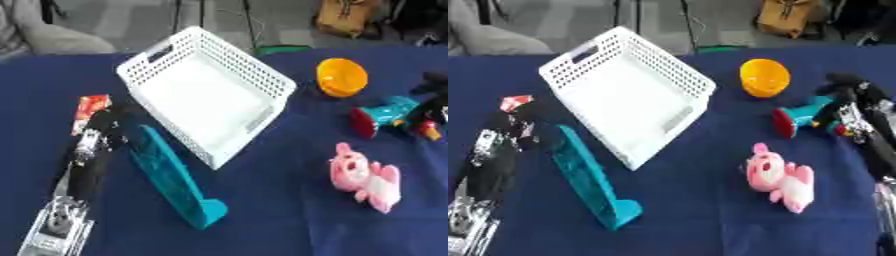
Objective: Pick up objects on the table and place them in the box.
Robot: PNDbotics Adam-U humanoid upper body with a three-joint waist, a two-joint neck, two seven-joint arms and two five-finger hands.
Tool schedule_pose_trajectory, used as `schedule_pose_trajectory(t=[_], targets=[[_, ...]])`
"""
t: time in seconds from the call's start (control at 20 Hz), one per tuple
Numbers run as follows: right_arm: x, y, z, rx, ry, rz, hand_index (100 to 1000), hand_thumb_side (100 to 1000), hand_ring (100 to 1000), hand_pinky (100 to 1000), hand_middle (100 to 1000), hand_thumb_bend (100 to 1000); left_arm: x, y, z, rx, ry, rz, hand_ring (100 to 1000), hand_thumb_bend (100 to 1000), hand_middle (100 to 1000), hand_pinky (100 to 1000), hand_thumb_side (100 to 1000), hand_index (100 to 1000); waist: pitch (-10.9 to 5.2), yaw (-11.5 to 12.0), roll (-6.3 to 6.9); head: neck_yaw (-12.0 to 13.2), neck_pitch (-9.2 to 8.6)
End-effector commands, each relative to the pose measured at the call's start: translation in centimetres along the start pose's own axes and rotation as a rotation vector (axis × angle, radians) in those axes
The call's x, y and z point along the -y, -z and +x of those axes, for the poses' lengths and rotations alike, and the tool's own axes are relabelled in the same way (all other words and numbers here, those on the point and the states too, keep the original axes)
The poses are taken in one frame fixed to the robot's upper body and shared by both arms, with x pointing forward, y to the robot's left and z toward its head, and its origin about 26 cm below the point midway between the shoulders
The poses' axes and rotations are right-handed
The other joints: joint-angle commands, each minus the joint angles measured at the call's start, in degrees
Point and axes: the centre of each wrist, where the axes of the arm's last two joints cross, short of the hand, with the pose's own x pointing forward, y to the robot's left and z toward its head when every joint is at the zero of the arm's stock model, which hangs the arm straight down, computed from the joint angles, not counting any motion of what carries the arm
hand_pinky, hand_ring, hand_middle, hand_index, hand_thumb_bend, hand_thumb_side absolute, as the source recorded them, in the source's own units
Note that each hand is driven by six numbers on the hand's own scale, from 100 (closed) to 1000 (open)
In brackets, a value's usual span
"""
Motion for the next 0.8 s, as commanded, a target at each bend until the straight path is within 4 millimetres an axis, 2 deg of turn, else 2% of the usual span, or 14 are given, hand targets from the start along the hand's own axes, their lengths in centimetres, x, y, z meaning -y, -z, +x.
schedule_pose_trajectory(t=[0.05, 0.6, 0.8], targets=[[0.3, 0.2, 0.5, 0.019, -0.012, 0.004, 831, 648, 477, 378, 649, 100, -0.2, 0.2, 0.5, 0.020, 0.008, 0.006, 887, 263, 845, 438, 996, 746, -0.95, 0.10, -0.06, -0.04, -0.35], [0.3, 0.2, 0.4, 0.018, -0.011, 0.004, 831, 649, 477, 378, 649, 100, -0.3, 0.2, 0.4, 0.019, 0.012, 0.011, 887, 264, 846, 438, 994, 747, -0.90, 0.08, -0.05, -0.11, -0.22], [0.3, 0.2, 0.4, 0.015, -0.013, 0.004, 831, 649, 477, 378, 649, 100, -1.4, 0.5, 1.0, 0.036, 0.079, 0.032, 889, 233, 849, 443, 956, 752, -0.93, 0.12, 0.05, -0.29, -0.22]])
